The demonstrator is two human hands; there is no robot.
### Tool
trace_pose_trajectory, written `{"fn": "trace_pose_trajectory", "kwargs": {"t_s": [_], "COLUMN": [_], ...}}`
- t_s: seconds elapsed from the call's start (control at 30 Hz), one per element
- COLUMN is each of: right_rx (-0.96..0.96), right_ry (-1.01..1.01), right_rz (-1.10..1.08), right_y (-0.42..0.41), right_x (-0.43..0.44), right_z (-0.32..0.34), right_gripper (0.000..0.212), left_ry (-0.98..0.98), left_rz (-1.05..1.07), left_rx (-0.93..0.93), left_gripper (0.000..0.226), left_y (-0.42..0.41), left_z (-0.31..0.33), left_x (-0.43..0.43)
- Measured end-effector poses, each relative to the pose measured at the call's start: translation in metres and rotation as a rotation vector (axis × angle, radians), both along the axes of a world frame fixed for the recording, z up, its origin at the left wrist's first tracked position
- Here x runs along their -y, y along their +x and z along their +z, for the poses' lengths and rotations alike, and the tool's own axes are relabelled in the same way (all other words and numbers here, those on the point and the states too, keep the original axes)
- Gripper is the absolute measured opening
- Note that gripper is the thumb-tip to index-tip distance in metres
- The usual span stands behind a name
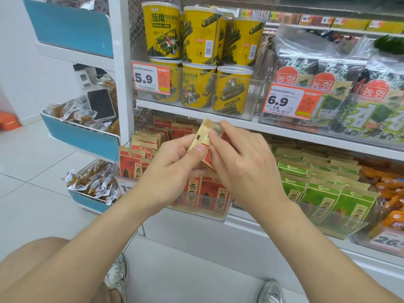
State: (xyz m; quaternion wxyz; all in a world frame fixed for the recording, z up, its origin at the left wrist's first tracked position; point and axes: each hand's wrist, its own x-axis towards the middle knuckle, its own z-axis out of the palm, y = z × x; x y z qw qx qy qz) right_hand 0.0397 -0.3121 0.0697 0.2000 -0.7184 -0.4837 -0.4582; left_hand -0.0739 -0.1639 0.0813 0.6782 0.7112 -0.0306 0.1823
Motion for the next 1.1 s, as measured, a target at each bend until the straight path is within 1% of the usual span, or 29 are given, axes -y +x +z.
{"fn": "trace_pose_trajectory", "kwargs": {"t_s": [0.2,0.33,0.4,0.47,0.57,0.67,0.77,0.93,1.1], "right_rx": [0.079,0.103,0.008,-0.187,-0.481,-0.673,-0.743,-0.791,-0.866], "right_ry": [-0.084,-0.094,-0.074,0.023,0.173,0.271,0.272,0.229,0.28], "right_rz": [-0.055,-0.092,-0.066,-0.01,0.064,0.129,0.131,0.106,0.095], "right_y": [-0.007,-0.01,-0.01,-0.01,-0.01,-0.01,-0.012,-0.014,-0.021], "right_x": [-0.007,-0.007,-0.008,-0.01,-0.01,-0.009,-0.009,-0.009,-0.01], "right_z": [-0.002,0.005,0.006,0.007,0.009,0.015,0.016,0.015,0.014], "right_gripper": [0.021,0.01,0.004,0.015,0.011,0.011,0.014,0.016,0.022], "left_ry": [-0.009,0.026,0.005,-0.024,-0.055,-0.132,-0.166,-0.131,0.01], "left_rz": [0.113,0.17,0.163,0.14,0.114,0.115,0.126,0.133,0.145], "left_rx": [-0.017,-0.056,-0.066,-0.057,-0.043,-0.027,-0.023,-0.051,-0.042], "left_gripper": [0.035,0.034,0.034,0.034,0.034,0.035,0.035,0.033,0.028], "left_y": [0.001,0.002,0.002,0.001,0.001,0.002,0.0,-0.002,-0.003], "left_z": [0.002,0.0,0.0,0.0,0.0,0.002,0.008,0.008,0.005], "left_x": [0.008,0.006,0.006,0.007,0.011,0.012,0.012,0.012,0.011]}}
